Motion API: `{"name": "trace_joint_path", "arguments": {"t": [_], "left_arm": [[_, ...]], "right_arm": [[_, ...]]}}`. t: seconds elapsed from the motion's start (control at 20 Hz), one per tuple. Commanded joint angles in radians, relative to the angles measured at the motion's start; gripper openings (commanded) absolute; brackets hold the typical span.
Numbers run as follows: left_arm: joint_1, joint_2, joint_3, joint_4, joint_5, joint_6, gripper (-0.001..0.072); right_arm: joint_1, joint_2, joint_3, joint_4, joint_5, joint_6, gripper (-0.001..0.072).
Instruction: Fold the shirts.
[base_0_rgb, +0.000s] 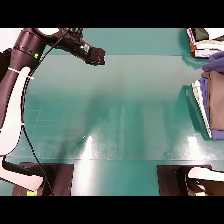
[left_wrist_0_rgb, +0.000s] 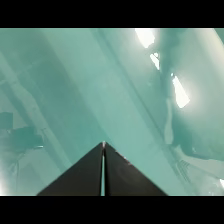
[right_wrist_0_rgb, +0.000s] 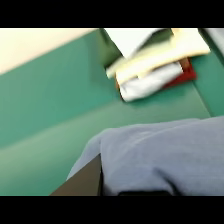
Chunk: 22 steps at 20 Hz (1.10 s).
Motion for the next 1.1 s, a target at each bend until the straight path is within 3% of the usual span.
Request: {"name": "trace_joint_path", "arguments": {"t": [0.0, 0.35, 0.45, 0.5, 0.65, 0.85, 1.05], "left_arm": [[0.0, 0.001, 0.0, 0.0, -0.006, 0.0, 0.0029], [-0.001, 0.001, 0.0, 0.0, -0.039, 0.001, 0.0029], [-0.001, 0.001, 0.0, 0.0, -0.039, 0.001, 0.0029], [0.0, 0.001, 0.0, 0.0, -0.039, 0.001, 0.0029], [0.0, 0.001, 0.0, 0.0, -0.046, 0.001, 0.0029], [-0.001, 0.001, 0.0, -0.001, -0.046, 0.0, 0.0029], [0.0, 0.001, 0.0, 0.0, -0.047, 0.0, 0.0029]], "right_arm": [[-0.063, 0.094, -0.144, -0.023, 0.088, -0.014, 0.0016], [-0.182, 0.312, -0.583, -0.397, 0.172, -0.013, 0.0036], [-0.234, 0.357, -0.689, -0.422, 0.172, -0.013, 0.0374], [-0.26, 0.372, -0.726, -0.422, 0.172, -0.013, 0.046], [-0.32, 0.382, -0.752, -0.413, 0.172, -0.013, 0.0577], [-0.219, 0.382, -0.637, -0.28, 0.133, -0.013, 0.0578], [0.111, 0.345, -0.492, -0.169, 0.146, -0.013, 0.0577]]}}
